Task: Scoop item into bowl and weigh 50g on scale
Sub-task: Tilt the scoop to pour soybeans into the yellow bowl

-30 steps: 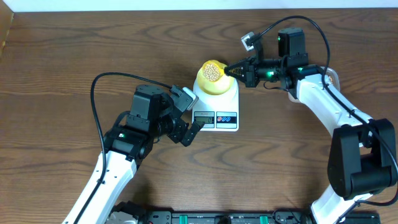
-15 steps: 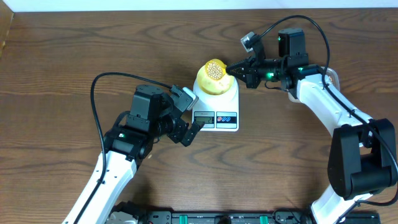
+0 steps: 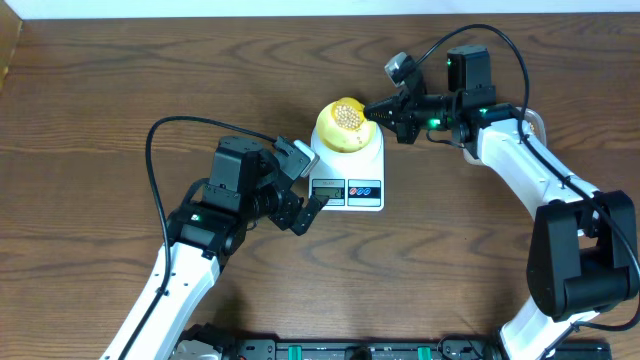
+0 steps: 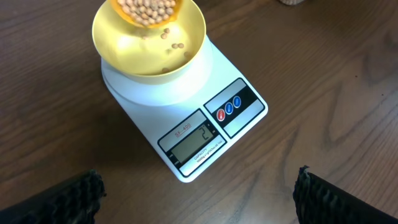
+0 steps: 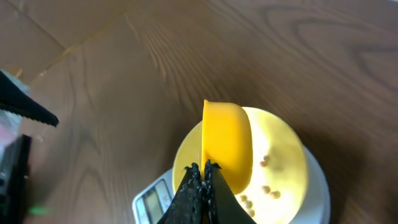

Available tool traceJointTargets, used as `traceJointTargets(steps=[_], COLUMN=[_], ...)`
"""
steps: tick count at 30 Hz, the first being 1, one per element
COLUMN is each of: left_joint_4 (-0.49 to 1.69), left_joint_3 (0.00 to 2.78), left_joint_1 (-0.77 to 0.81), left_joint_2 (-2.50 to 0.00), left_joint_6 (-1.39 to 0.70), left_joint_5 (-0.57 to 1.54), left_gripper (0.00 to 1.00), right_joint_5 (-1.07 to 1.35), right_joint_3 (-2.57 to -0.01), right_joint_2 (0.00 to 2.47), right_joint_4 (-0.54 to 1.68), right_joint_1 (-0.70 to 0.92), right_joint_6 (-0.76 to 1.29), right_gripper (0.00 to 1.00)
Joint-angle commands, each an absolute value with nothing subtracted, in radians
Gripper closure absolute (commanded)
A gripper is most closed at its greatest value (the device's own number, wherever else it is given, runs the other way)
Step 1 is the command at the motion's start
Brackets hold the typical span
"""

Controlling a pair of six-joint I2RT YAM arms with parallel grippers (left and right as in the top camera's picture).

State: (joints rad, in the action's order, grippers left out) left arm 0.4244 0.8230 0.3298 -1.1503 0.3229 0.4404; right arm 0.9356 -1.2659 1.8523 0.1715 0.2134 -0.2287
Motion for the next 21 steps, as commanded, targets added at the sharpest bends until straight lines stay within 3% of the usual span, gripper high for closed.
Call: traceJointTargets(steps=[1, 21], left_joint_4=[0.429, 0.429], left_joint_3=[0.808, 0.808], left_joint_1=[0.327, 0.327], left_joint_2=[-1.156, -1.156], left_joint_6=[0.344, 0.343], left_joint_5=[0.453, 0.453], left_gripper=[0.00, 0.00], right_joint_5=[0.941, 0.941], right_joint_3=[-1.262, -1.262], right_joint_2=[1.864, 1.864], right_joint_4=[0.173, 0.173], right_joint_1=[0.218, 0.218], right_joint_6=[-0.366, -0.785], right_gripper=[0.99, 0.99])
